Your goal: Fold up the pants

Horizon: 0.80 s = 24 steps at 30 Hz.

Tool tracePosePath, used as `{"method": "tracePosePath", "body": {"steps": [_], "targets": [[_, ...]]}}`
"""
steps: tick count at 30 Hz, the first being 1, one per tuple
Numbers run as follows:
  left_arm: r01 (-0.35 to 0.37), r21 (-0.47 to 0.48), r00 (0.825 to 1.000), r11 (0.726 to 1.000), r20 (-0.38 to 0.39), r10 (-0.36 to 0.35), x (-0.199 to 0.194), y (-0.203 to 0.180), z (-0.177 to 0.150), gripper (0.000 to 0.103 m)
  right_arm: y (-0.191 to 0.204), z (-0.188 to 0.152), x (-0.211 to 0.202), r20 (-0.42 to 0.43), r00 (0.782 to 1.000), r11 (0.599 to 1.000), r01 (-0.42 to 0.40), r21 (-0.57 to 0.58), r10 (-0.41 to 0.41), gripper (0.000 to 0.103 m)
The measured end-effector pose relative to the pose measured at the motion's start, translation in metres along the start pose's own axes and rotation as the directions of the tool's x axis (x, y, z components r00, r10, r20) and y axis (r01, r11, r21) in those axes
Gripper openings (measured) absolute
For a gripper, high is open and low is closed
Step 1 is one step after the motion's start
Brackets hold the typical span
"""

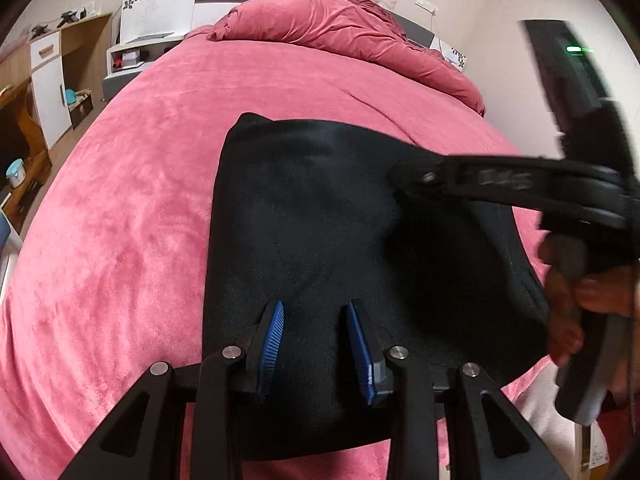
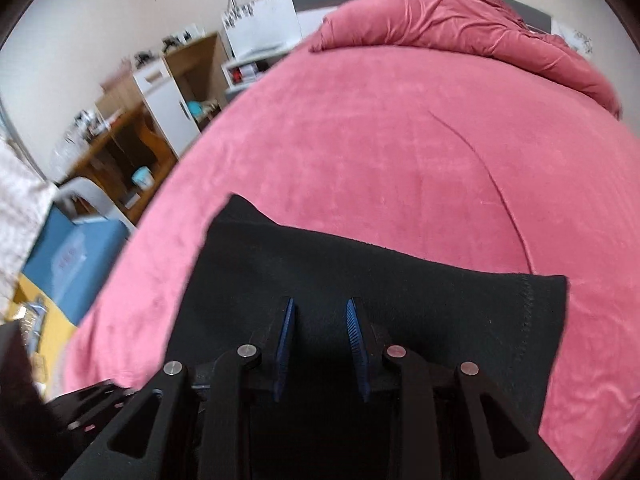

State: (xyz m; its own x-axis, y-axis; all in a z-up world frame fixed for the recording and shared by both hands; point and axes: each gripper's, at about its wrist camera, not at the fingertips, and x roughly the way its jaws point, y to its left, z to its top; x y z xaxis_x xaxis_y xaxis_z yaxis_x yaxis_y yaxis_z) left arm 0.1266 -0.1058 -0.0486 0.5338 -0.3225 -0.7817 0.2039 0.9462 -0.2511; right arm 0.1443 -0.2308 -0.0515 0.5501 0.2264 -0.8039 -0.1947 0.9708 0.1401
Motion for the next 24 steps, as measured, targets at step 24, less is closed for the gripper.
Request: {"method": "tracePosePath", "body": {"steps": [24], "targets": [[0.011, -0.113, 0.999, 0.994, 0.049, -0.006, -0.031, 0.036, 0.003, 0.057, -0.059, -0.046, -0.034, 0.056, 0.997, 0.995, 0.042, 0.089, -0.047, 0.018]]}}
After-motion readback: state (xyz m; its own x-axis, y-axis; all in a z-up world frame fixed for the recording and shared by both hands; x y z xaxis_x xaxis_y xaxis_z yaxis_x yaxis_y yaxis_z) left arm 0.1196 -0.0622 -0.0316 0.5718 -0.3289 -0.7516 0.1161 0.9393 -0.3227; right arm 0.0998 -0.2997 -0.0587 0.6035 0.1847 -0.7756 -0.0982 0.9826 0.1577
